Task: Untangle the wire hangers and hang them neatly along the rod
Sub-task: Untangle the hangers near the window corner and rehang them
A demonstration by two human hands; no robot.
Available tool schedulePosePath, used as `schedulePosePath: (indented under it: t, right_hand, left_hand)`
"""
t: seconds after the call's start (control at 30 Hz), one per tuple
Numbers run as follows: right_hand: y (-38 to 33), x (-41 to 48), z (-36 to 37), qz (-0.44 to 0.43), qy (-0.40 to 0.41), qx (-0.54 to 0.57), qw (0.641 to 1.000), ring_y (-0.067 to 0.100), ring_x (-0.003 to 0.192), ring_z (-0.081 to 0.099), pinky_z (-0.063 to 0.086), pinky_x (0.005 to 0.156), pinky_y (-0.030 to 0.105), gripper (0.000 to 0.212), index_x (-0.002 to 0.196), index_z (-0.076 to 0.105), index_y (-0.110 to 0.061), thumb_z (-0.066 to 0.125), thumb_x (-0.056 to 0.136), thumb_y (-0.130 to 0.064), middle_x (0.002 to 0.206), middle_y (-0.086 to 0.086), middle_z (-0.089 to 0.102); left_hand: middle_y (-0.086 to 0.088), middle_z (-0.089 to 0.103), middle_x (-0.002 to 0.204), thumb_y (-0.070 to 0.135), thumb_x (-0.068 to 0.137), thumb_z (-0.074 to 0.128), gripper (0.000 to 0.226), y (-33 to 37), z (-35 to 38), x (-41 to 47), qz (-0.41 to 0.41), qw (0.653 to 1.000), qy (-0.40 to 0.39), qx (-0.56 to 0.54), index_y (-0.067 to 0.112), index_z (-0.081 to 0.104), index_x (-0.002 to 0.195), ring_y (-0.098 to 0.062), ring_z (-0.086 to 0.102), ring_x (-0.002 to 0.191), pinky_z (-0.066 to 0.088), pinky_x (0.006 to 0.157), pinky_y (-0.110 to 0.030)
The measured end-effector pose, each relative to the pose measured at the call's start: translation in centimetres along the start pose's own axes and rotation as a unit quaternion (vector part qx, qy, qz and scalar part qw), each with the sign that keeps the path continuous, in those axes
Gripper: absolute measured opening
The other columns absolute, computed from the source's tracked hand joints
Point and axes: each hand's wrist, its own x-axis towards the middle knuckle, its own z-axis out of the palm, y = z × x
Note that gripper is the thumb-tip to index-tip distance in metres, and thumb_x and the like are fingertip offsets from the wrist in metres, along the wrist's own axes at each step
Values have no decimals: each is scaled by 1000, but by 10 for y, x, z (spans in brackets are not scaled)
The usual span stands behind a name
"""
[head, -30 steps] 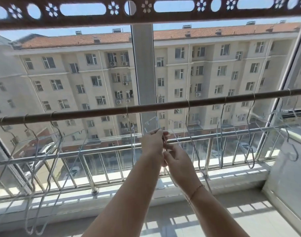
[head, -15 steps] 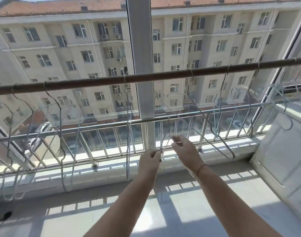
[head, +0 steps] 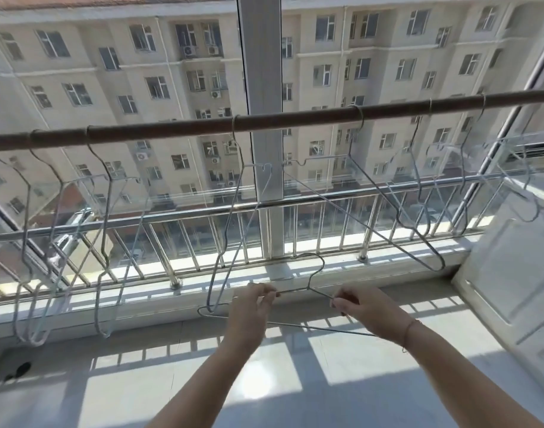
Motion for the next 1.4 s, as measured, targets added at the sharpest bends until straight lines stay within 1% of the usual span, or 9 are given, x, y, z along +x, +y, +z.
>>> schedulePosePath:
  t: [0.07, 0.17, 0.27, 0.4, 0.6, 0.8, 0.97, 1.13, 1.4]
  right_hand:
    - [-2, -16, 5, 14, 24, 57, 998, 8, 58, 51, 44, 65, 28, 15, 74, 63, -17, 57, 87, -18, 61, -4, 57]
    - [-7, -35, 14, 65, 71, 199, 975, 10, 48, 46, 46, 52, 28, 17, 77, 64, -8, 52, 88, -4, 55, 0, 51]
    - [-14, -47, 17, 93, 99, 292, 947, 12, 47, 41, 38, 41, 22, 21, 81, 64, -5, 46, 90, 2, 55, 1, 48]
    - [-33, -50, 10, 60, 119, 338, 932, 10, 45, 40, 35, 41, 21, 19, 89, 65, -6, 47, 91, -1, 57, 1, 51]
    - [-82, -35, -14, -20, 167, 393, 904, 8, 45, 44, 37, 43, 18, 16, 89, 66, -7, 50, 91, -5, 57, 4, 54]
    - [-134, -8, -34, -107, 191, 431, 876, 4, 45, 47, 37, 42, 13, 15, 96, 67, -4, 53, 90, -3, 58, 3, 58]
    - [-160, 15, -33, -128, 175, 435, 874, 1, 43, 45, 35, 43, 14, 15, 95, 67, 0, 53, 90, -5, 59, 2, 58]
    - [-171, 35, -20, -99, 163, 430, 882, 0, 40, 46, 35, 41, 14, 16, 96, 65, 4, 55, 89, -6, 54, -1, 57]
    - [-174, 44, -9, -73, 144, 446, 880, 2, 39, 45, 34, 41, 14, 14, 91, 65, 2, 54, 89, -5, 47, -6, 56]
  left_hand:
    - [4, 60, 104, 19, 88, 60, 12, 3, 6, 0, -7, 998, 46, 36, 25, 66, 98, -13, 51, 105, 40, 96, -31]
    - [5, 51, 113, 26, 86, 64, 36, 18, 18, -5, -45, 996, 75, 1, 15, 59, 119, -13, 45, 113, 36, 101, -30]
    - [3, 65, 103, 28, 86, 65, 29, 44, 32, -18, -132, 976, 2, -174, 14, 64, 111, -11, 58, 98, 44, 85, -23]
    - [0, 70, 75, 23, 88, 63, 17, 82, 40, -22, -117, 943, -97, -295, 10, 72, 84, -10, 62, 71, 49, 71, -19]
    - [-6, 66, 76, 8, 87, 61, 10, 135, 23, 7, -100, 918, -64, -379, 7, 69, 94, -16, 60, 67, 50, 59, -24]
    - [-8, 56, 64, 10, 93, 53, 18, 176, -16, 32, -64, 904, -43, -421, -5, 63, 97, -9, 46, 32, 36, 31, -19]
    - [-10, 66, 75, 11, 94, 51, 17, 182, -45, 49, -55, 907, -13, -418, 1, 65, 95, -10, 51, 35, 36, 32, -18]
    - [-12, 66, 69, 12, 93, 53, 24, 169, -59, 61, -89, 911, 14, -401, 4, 67, 75, -21, 49, 48, 36, 32, -19]
    - [-11, 61, 67, 15, 95, 51, 24, 161, -65, 66, -106, 930, 20, -352, -2, 65, 85, -13, 50, 38, 35, 32, -20]
